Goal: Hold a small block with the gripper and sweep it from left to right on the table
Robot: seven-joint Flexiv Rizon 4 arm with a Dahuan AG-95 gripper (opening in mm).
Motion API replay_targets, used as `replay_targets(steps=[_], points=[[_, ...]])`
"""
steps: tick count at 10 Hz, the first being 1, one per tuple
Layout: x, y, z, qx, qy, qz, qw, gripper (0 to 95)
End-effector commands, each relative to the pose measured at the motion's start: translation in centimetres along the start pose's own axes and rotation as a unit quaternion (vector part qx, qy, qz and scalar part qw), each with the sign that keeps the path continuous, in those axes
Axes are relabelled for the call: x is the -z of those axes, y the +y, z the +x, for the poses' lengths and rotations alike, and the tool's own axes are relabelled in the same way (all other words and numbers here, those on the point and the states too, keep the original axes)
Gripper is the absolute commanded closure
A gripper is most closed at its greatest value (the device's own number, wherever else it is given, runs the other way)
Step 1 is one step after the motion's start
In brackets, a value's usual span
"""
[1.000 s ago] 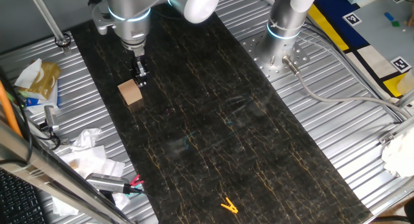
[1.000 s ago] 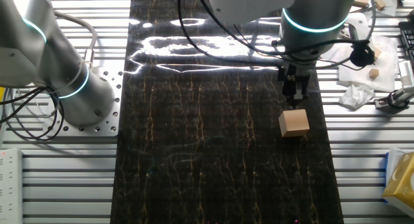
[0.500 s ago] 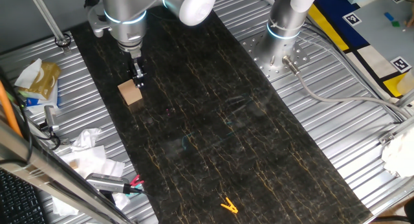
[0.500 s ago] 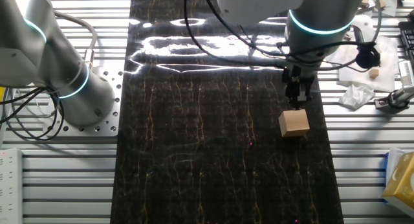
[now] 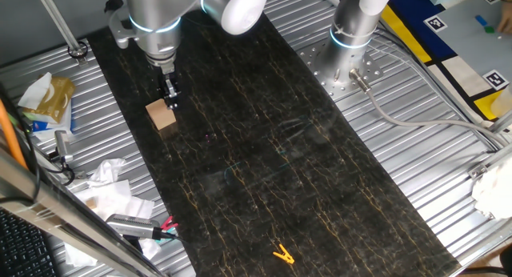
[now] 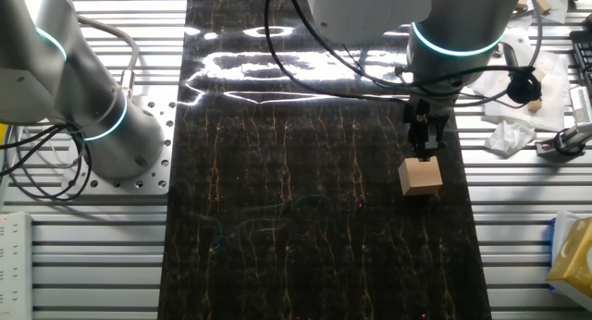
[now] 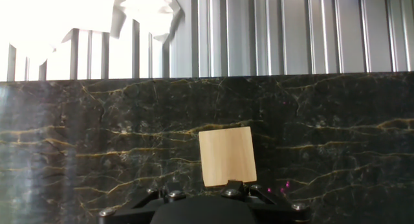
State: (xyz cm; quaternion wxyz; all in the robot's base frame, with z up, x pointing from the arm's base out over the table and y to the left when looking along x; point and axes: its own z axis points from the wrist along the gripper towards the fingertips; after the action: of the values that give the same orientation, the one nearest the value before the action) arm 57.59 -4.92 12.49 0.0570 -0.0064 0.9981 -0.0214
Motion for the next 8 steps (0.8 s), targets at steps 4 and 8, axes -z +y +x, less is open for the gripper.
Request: replay_targets(steps=[4, 8], points=[[-0.66, -0.06, 0.01, 0.001, 0.0, 0.0, 1.0, 76.0], [-0.9, -0.04, -0.08, 0.001, 0.002, 0.001, 1.0, 76.0]])
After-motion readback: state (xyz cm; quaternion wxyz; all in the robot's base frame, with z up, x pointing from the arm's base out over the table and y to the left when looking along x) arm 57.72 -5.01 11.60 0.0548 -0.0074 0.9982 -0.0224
